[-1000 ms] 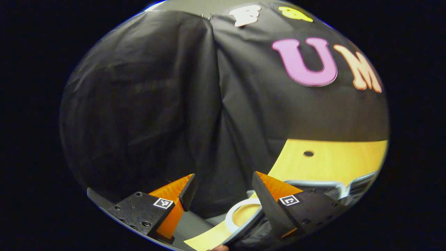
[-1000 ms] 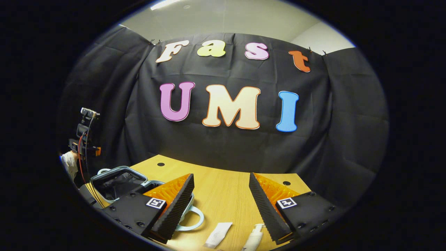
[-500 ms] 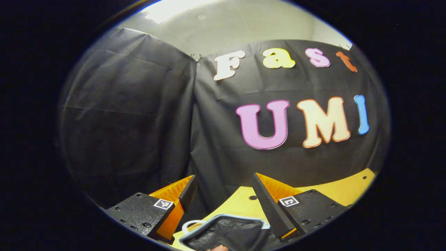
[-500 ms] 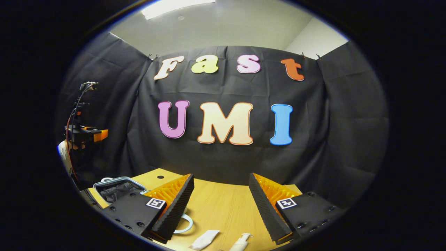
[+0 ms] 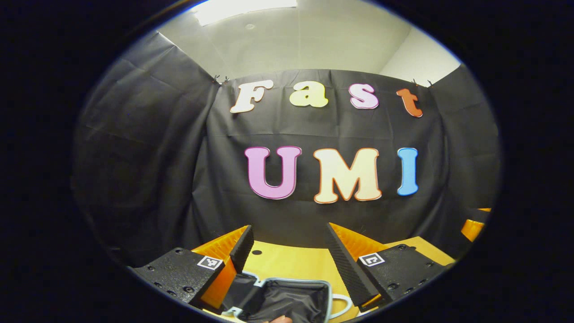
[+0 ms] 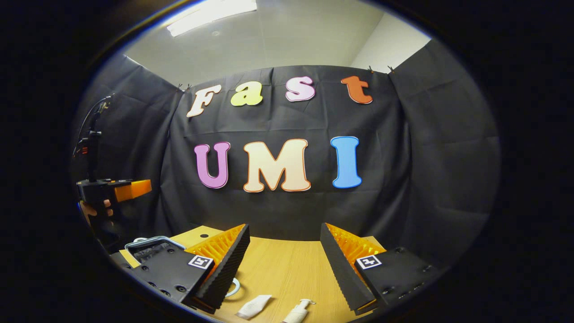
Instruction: First open the suitcase, pack the skin care products into it, and then close the suitcase.
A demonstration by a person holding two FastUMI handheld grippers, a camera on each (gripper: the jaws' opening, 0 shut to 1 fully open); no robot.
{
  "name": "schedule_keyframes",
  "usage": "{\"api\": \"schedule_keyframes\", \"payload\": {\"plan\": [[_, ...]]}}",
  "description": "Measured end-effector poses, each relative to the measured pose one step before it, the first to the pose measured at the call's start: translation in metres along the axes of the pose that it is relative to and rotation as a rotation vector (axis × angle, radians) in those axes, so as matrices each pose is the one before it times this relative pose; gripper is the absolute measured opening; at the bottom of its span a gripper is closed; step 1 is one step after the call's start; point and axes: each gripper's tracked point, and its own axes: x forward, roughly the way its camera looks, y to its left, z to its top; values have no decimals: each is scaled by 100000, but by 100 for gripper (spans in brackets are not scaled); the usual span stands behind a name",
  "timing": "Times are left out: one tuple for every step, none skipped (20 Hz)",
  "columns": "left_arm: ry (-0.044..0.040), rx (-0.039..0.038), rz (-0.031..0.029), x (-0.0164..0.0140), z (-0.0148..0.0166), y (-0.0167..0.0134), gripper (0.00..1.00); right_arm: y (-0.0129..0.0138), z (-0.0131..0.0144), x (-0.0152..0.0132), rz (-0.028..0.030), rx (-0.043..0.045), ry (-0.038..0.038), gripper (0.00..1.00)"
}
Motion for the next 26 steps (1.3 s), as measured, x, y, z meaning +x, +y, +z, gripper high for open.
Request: {"api": "schedule_keyframes", "payload": {"plan": [[847,-517,-765,-552,-569,-1166,100,-299,152,-352,58,2270,-631,100],[1341,-1737,-2095,-662,-641,-1320,94,-313,-1,-567,-171,2645,-341,100],[1859,-1429,-3527,-627,-889,-1579,95,-106,-8,-371,-32,1830,-470,100],[2529,-298,-2554,-225,-949,-1337,96,-196,34,-308,-344,237,-809,98],[1803,942,-1838,-37,-836,-1156,96,-240,1,-12,-192,-778,74,98],[1567,1187,-1945,65,-605,-964,99,-65,-336,-63,106,-502,652,98],[1963,696,-2456,276,-551,-911,99,-26,-115,-16,193,-2,610,98],[2171,194,-2018,378,-1024,-825,99,-146,-82,-105,72,48,349,97],[3003,-251,-1937,388,-981,-676,99,-268,-371,5,-348,-451,1088,98],[3332,-792,-1985,435,-1239,-636,99,-367,-774,-48,-505,-746,1695,98],[3415,-831,-2168,365,-1227,-783,96,-360,-594,44,-565,-525,2124,98],[3518,-697,-2317,507,-1359,-1007,97,-281,-593,24,-425,-49,1873,98],[3931,-312,-2098,561,-1430,-760,97,-342,-351,-81,-474,311,1627,98],[3647,-214,-2251,658,-1507,-832,97,-320,-222,-64,-556,76,860,98],[3948,-194,-2002,736,-1566,-789,97,-432,-95,-32,-752,-427,710,98],[4340,-71,-2096,506,-1769,-787,97,-360,-213,-78,-587,-729,703,98],[3641,-732,-2714,782,-1532,-1053,97,-329,-204,-17,-572,-702,820,98],[4263,-965,-3201,817,-1388,-1060,96,-289,-268,-40,-539,-626,872,98],[3848,-739,-1681,750,-1402,-531,95,-340,-53,-121,-535,-755,502,99],[3328,-374,-1066,579,-1428,-517,89,-359,-112,-187,-647,-828,452,98],[3169,-37,-606,723,-1410,-234,88,-411,-15,-113,-744,-962,244,99],[3337,273,-1027,798,-1224,-217,88,-383,-53,-79,-699,-980,227,99],[3521,341,-437,692,-1338,-335,88,-378,-78,-90,-819,-788,425,98],[3467,469,-636,757,-1185,-210,88,-377,-201,-68,-753,-612,534,98],[2511,637,1,733,-1009,-228,88,-385,-165,-35,-743,-524,775,98],[2393,738,468,853,-1039,-92,88,-396,-331,-85,-768,-600,931,98]]}}
